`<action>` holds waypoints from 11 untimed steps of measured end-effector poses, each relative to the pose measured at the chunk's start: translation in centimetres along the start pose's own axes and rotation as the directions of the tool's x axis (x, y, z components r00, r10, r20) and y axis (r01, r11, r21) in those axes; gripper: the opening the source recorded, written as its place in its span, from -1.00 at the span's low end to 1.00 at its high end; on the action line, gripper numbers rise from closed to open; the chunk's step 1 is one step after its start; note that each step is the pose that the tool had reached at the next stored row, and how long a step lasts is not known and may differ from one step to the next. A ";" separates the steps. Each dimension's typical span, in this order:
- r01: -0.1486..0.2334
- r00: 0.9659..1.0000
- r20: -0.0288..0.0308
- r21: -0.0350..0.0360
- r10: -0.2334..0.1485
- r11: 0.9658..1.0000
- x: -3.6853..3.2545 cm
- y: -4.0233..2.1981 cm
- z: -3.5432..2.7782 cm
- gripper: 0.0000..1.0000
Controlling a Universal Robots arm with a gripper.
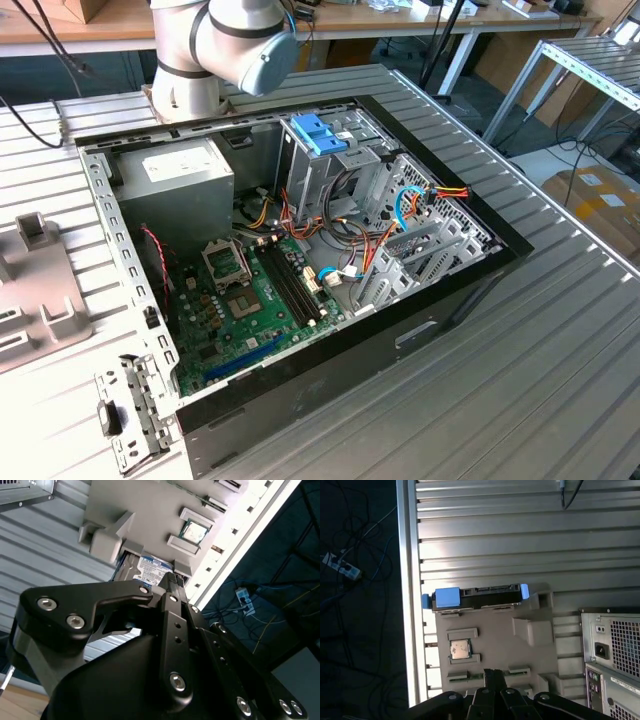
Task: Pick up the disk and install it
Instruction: 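Pick up the disk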
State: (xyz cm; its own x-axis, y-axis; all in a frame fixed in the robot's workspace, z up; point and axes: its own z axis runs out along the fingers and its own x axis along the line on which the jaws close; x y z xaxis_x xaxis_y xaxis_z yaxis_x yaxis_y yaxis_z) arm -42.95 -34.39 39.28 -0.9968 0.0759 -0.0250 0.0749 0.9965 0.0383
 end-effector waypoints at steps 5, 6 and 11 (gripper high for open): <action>0.000 1.000 0.000 0.000 0.000 1.000 0.08 0.91 0.04 -0.79; 0.000 1.000 0.000 0.000 0.000 1.000 0.07 0.91 0.04 -0.79; 0.000 1.000 0.000 0.000 0.000 1.000 0.07 0.94 0.04 -0.79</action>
State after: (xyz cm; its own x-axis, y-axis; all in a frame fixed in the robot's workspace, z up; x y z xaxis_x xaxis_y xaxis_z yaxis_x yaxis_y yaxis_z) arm -42.95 -33.45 39.27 -0.9968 0.0759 -0.0249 0.0749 0.9965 0.0380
